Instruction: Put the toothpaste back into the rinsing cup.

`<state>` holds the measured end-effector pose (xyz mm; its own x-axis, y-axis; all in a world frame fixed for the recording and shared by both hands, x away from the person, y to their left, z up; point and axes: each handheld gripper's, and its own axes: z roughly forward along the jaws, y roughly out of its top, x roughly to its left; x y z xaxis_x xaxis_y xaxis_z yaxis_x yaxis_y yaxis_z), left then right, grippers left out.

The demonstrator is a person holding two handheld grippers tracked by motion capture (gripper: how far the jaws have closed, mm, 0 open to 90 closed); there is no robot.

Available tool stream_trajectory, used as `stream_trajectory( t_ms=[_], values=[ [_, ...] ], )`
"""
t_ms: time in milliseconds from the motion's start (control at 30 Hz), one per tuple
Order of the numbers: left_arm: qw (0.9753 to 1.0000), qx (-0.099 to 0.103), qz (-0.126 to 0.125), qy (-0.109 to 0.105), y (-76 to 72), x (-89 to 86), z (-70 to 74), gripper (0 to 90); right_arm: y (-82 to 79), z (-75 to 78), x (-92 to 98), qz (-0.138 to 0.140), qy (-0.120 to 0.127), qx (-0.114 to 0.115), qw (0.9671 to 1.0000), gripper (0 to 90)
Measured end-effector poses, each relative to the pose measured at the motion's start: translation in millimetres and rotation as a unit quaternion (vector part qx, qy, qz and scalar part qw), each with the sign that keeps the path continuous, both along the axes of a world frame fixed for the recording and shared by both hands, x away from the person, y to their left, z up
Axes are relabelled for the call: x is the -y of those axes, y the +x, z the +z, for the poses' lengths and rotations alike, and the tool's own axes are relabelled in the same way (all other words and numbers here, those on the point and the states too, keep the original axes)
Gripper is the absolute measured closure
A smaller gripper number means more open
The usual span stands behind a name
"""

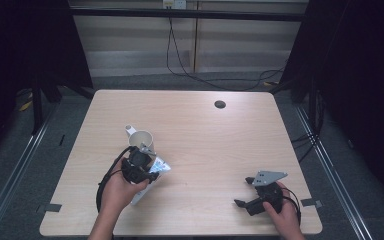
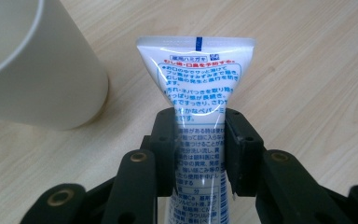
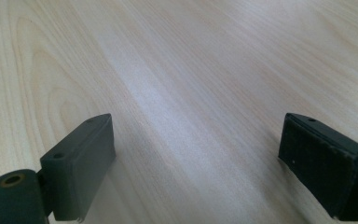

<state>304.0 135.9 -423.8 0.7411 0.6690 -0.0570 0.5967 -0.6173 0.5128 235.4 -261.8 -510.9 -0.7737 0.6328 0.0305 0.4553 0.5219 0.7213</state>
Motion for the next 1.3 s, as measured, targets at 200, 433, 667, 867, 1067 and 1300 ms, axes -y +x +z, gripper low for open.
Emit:
stream_trajectory(
  t_ms=[200,433,667,867,1067,1300],
  values=[
    [0.9998,0.011,0.007,-0.012,0.3,-1.7,8.7,68.4,0.1,0.0,0.0,0.000,0.000,0.001,1.0000,10.1],
    [0.9989,0.035,0.022,-0.025,-2.7,-3.8,17.8,72.9,0.1,-0.1,0.0,0.000,0.000,0.000,1.0000,10.1],
    [0.9965,0.050,0.030,-0.060,-3.0,-13.4,33.1,73.2,0.1,-0.1,0.0,0.001,0.000,0.001,1.0000,10.1],
    [0.9926,0.070,0.041,-0.091,-3.6,-19.2,40.9,73.1,0.1,0.0,0.0,0.000,0.000,0.000,1.0000,10.0],
    [0.9873,0.091,0.053,-0.119,-3.7,-23.8,46.5,73.1,0.1,-0.1,0.0,0.001,0.000,0.001,1.0000,10.1],
    [0.9799,0.116,0.066,-0.148,-2.7,-30.0,52.3,72.9,0.0,0.0,0.0,0.000,0.000,0.000,1.0000,10.1]
  ],
)
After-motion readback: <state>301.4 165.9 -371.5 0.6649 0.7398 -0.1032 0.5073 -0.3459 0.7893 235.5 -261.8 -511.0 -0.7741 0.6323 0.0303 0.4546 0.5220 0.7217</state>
